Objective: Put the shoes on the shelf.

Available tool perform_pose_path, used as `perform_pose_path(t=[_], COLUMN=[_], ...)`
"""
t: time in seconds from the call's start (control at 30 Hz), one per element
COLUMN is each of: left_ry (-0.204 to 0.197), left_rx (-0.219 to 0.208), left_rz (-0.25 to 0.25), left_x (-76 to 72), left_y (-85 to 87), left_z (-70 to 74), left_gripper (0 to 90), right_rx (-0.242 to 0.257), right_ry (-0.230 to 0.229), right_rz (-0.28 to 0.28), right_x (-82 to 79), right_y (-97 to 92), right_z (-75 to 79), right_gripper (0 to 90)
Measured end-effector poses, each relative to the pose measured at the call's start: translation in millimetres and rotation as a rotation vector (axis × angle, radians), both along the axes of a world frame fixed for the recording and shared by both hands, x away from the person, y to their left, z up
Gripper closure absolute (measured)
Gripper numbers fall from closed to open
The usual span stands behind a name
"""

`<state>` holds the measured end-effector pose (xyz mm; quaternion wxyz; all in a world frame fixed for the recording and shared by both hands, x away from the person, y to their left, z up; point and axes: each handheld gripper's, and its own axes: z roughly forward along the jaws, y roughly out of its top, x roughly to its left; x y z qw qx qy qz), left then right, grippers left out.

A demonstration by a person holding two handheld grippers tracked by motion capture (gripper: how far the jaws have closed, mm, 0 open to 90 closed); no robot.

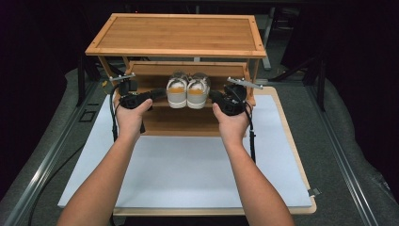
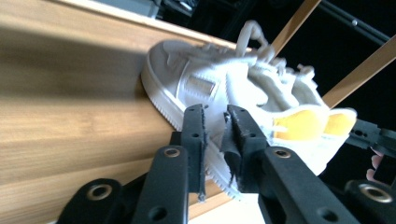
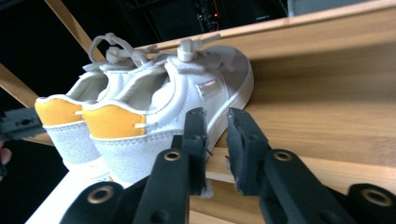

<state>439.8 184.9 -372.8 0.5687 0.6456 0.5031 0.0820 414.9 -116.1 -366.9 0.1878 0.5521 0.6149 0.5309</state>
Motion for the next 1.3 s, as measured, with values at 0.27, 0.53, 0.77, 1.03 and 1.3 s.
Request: perform_pose_path(t=[0.27, 0.53, 0.77, 1.03, 1.3], left_ry=[-0.012, -0.022, -0.008, 0.011, 0.012], left_rx=[0.029, 0.025, 0.032, 0.027, 0.053], left_rz=[0.024, 0.028, 0.034, 0.045, 0.058], left_x=[1.6, 1.0, 5.4, 15.2, 24.6], left_y=[-6.9, -9.7, -11.0, -12.2, -14.8], left_z=[-8.2, -9.7, -7.7, -6.8, -4.7], left_gripper=[85.0, 90.0, 90.0, 90.0, 90.0], right_rx=[0.028, 0.065, 0.088, 0.063, 0.079], right_ry=[0.026, 0.012, 0.024, 0.038, 0.049], right_rz=[0.016, -0.005, -0.006, -0.020, -0.014], right_x=[3.9, 4.8, 8.3, 18.8, 29.4], right_y=[3.3, 9.1, 9.1, 10.4, 10.0], right_z=[-8.0, -10.3, -10.0, -7.5, -7.7], right_gripper=[83.5, 90.0, 90.0, 90.0, 90.0])
